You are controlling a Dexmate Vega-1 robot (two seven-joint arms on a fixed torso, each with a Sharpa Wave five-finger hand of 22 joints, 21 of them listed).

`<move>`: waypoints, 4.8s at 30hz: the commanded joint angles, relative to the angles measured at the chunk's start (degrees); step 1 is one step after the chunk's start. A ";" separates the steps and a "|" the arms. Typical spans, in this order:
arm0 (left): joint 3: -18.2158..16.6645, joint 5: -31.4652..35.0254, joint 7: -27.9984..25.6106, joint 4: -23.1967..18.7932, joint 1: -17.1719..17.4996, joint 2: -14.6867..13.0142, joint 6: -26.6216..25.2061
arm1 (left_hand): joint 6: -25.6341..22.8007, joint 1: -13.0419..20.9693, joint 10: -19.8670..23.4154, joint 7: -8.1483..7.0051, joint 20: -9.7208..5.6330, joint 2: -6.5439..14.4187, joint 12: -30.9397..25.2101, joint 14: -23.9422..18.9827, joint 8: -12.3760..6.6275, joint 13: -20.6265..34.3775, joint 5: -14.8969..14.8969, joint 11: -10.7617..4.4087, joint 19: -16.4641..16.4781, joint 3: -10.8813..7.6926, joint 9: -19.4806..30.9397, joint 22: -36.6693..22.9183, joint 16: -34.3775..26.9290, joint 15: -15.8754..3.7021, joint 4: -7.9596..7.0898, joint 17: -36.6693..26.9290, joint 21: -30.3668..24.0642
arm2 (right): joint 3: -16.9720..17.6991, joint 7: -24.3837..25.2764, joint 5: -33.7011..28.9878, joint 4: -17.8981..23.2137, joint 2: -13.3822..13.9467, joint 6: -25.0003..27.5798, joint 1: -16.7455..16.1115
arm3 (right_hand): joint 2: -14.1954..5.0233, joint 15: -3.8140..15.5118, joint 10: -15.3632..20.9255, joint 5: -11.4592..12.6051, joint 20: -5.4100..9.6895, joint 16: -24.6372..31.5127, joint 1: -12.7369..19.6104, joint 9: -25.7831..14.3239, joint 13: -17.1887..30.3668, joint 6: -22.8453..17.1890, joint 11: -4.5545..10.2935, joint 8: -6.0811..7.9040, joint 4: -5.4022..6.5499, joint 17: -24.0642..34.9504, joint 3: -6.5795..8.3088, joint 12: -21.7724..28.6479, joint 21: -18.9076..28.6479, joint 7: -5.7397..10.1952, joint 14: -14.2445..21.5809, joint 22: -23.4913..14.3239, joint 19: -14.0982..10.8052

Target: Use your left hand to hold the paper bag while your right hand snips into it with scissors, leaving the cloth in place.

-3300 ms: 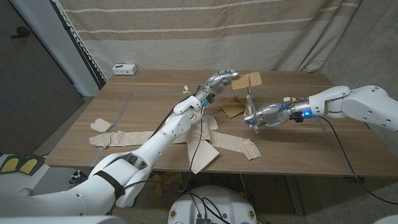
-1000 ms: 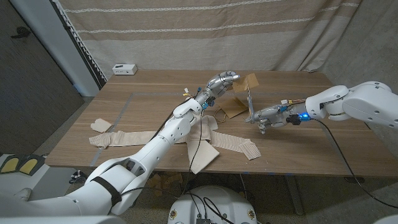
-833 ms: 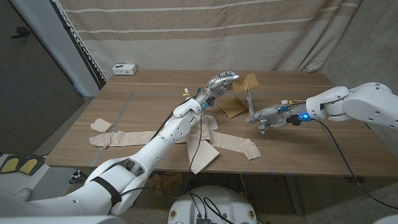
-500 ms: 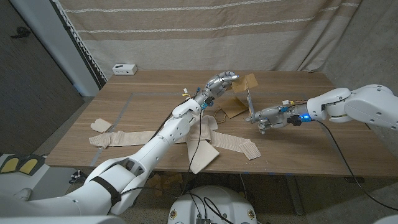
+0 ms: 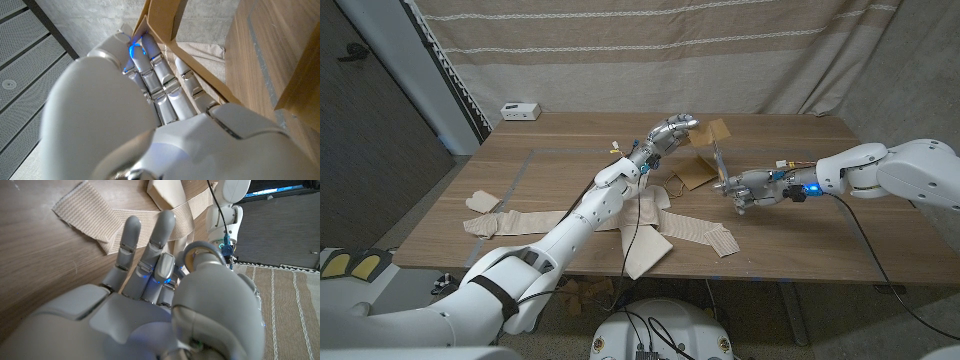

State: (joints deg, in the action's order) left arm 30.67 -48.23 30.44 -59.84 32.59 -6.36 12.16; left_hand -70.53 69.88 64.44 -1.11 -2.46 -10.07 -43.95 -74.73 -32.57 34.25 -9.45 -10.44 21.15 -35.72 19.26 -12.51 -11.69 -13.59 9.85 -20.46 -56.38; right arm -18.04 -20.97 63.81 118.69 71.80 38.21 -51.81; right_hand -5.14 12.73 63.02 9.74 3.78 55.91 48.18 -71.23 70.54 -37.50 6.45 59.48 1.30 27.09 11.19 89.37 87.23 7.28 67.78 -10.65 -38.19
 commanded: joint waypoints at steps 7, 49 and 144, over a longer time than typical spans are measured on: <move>-3.29 -3.26 8.49 9.01 -3.37 2.34 0.19 | -0.89 0.35 0.50 0.29 -7.06 0.40 0.09 -0.13 -0.37 0.20 -0.38 -0.85 -0.46 -0.64 0.27 0.08 -0.26 -0.30 -0.20 0.00 -0.46 | -1.35 -4.67 -1.39 -1.05 -1.28 -2.76 1.06 | 3.47 0.28 -0.92 1.56 6.44 -1.46 -5.06 -0.04 -2.97 -19.64 0.22 31.00 1.02 1.10 -4.33 -3.01 -2.10 -12.19 -3.34 0.40 -0.59; -7.77 -5.44 14.32 14.56 -4.93 4.17 0.32 | -0.95 0.08 0.39 -0.05 -7.15 0.38 -0.14 -0.14 -0.29 0.48 -0.39 -0.77 -1.51 -0.80 0.16 0.44 -0.29 -0.30 -0.21 -0.20 -1.38 | 4.06 -6.84 0.56 0.88 1.86 -11.29 -6.12 | 6.50 0.32 -2.14 7.37 4.53 -13.53 -10.18 0.25 -24.21 -10.64 -1.60 30.59 2.61 1.40 -14.42 -19.50 -12.05 -14.43 -8.20 0.37 0.51; -9.26 -6.63 11.30 2.34 2.15 -0.82 2.91 | 3.53 -1.47 -1.86 -3.52 -7.13 0.73 -1.50 0.76 -0.84 3.89 -0.47 -0.92 -5.04 -1.31 3.29 0.81 -0.20 -0.31 -0.56 -0.88 -3.38 | 6.77 -2.57 -0.14 2.75 3.16 -14.26 -10.81 | 1.92 0.19 -2.82 8.54 3.42 -21.85 -10.43 0.43 -25.63 -9.06 -2.56 30.42 1.98 3.22 -22.39 -20.35 -19.71 -14.62 -6.90 -0.03 -1.14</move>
State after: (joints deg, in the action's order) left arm 20.39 -54.99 44.64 -52.69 32.51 -5.27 15.72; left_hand -67.58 68.62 63.06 -4.21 -2.38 -9.74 -45.03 -74.34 -32.85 37.46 -9.57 -11.36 16.53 -36.79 21.80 -11.74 -11.71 -13.74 9.55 -21.05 -59.39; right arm -12.76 -23.93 63.66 121.58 73.96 25.80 -59.75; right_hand -2.83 9.91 60.15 18.02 3.69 34.10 37.78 -70.68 45.03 -34.71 4.36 62.50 3.26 30.05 -10.75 68.96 67.61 4.48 60.17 -10.55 -38.72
